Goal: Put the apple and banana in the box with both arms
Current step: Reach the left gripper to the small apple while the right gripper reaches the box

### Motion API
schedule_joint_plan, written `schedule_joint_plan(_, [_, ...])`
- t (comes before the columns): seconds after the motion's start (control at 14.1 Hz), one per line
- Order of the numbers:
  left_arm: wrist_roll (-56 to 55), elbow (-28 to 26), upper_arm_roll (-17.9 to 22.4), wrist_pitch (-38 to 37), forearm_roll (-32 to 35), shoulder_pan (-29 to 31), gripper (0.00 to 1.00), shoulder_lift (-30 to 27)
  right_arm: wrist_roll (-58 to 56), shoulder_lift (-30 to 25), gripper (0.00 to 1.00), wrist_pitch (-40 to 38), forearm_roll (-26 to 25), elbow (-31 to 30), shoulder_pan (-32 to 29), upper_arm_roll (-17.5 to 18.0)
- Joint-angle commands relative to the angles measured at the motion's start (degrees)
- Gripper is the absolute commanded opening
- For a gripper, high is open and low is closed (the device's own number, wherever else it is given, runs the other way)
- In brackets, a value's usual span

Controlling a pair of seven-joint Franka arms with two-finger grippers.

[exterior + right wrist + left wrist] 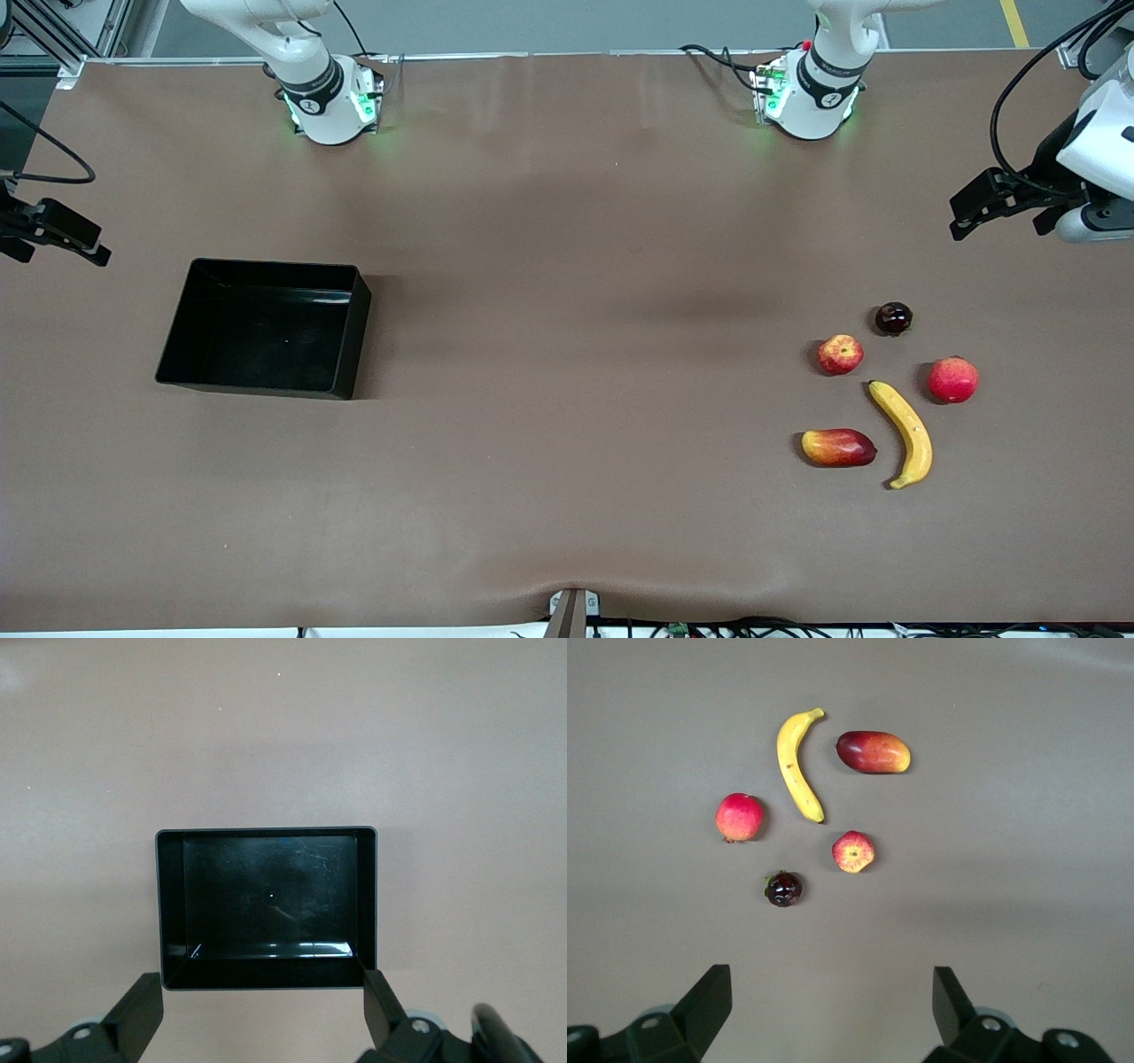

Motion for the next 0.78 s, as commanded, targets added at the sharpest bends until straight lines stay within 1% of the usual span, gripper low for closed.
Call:
schedule_joint_plan(0.0, [-1.2, 0.8, -0.4, -2.0, 1.3, 0.2, 1.00, -0.4, 0.5, 0.9, 1.00, -1.0, 0.1, 1.6, -0.9, 0.4])
schedule_joint_plan(0.21, [-1.2, 1.6, 0.0, -2.0, 1.2, 0.4, 1.00, -0.1, 0.5, 1.0, 1.00, -1.0, 0.0, 1.6, -0.9, 0.3])
schedule_joint_plan(0.36, [-1.3, 4.0, 0.1, -2.0, 1.0, 0.4, 1.00, 3.2, 0.6, 1.9, 1.00, -1.0, 0.0, 1.6, -1.2, 0.3])
schedule_joint_plan(0.43, [-1.5, 4.1, 0.1, -2.0, 0.9, 0.5, 1.00, 5.1, 0.6, 2.3, 1.00, -1.0, 0.0, 1.5, -1.3, 0.3])
schedule_joint_plan(0.57, [-1.9, 4.2, 0.1, -1.0, 1.0, 0.0, 1.00, 8.3, 0.4, 5.1, 1.00, -1.1, -0.2, 1.6, -2.0, 0.3])
schedule_joint_plan(0.71, [-2.1, 4.2, 0.1, 1.3, 1.2, 0.0, 1.00, 10.5, 0.4, 6.7, 1.00, -1.0, -0.9, 1.6, -2.8, 0.3])
